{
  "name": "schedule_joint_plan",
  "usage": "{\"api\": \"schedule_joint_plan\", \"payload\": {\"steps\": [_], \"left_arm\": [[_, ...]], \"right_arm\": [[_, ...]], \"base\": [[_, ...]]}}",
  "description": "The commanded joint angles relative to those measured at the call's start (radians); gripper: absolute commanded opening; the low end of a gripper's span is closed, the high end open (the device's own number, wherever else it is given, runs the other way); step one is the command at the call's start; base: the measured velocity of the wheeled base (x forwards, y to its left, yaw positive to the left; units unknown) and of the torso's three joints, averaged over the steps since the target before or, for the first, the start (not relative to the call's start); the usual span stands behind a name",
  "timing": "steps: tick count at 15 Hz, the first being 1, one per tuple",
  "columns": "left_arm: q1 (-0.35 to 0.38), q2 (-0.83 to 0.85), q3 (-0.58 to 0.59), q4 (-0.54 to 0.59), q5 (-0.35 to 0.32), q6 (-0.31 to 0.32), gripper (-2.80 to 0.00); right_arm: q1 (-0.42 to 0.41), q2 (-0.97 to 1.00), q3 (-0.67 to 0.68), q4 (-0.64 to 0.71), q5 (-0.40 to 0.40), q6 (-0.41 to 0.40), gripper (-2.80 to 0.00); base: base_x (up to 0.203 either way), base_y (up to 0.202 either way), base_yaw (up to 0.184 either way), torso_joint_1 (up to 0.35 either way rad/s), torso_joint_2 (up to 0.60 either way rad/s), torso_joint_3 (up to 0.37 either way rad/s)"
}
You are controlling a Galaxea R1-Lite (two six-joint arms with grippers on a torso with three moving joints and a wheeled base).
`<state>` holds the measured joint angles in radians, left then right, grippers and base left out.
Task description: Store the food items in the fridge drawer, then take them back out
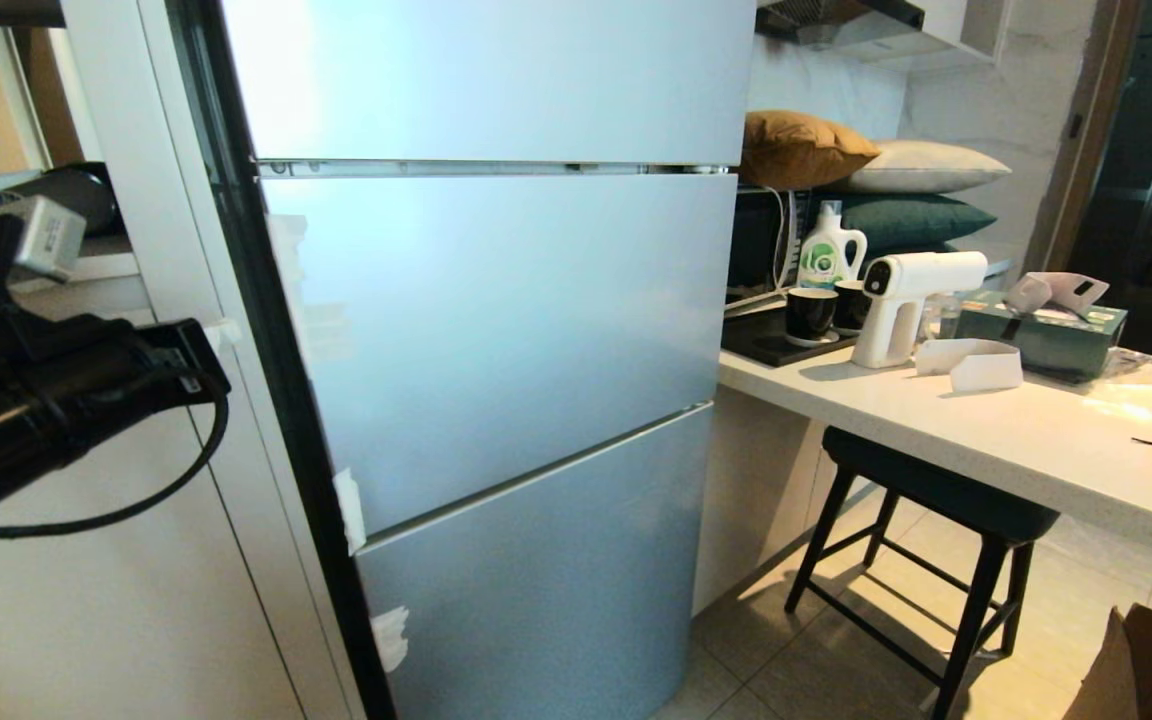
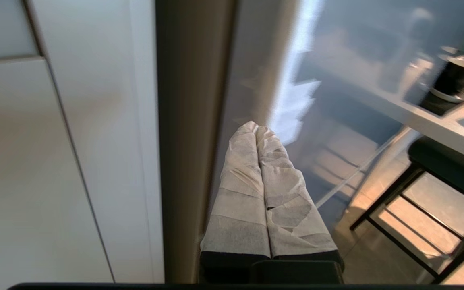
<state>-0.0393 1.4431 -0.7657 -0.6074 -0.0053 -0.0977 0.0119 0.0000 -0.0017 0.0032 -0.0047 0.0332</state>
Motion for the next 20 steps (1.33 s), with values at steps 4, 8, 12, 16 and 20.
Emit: {"api": "schedule_joint_plan", "payload": {"steps": [4, 8, 12, 16, 20], "left_arm": [[0.006, 0.144, -0.066, -0.050, -0.001, -0.010, -2.80], [0.006, 0.217, -0.095, -0.187, 0.019, -0.005, -2.80], [0.001, 0.225, -0.107, -0.187, 0.021, -0.004, -2.80], [-0.032, 0.235, -0.104, -0.187, 0.011, -0.005, -2.80], [-0.066, 0.244, -0.106, -0.186, -0.007, -0.001, -2.80]], "right_arm": [[0.000, 0.002, 0.000, 0.000, 0.000, 0.001, -2.80], [0.000, 0.002, 0.000, 0.001, 0.000, 0.001, -2.80], [0.000, 0.001, 0.000, 0.001, 0.000, 0.001, -2.80], [0.000, 0.000, 0.000, 0.001, 0.000, 0.001, -2.80], [0.000, 0.000, 0.000, 0.000, 0.000, 0.001, -2.80]], "base": [[0.000, 0.000, 0.000, 0.000, 0.00, 0.000], [0.000, 0.000, 0.000, 0.000, 0.00, 0.000], [0.000, 0.000, 0.000, 0.000, 0.00, 0.000], [0.000, 0.000, 0.000, 0.000, 0.00, 0.000], [0.000, 0.000, 0.000, 0.000, 0.00, 0.000]]}}
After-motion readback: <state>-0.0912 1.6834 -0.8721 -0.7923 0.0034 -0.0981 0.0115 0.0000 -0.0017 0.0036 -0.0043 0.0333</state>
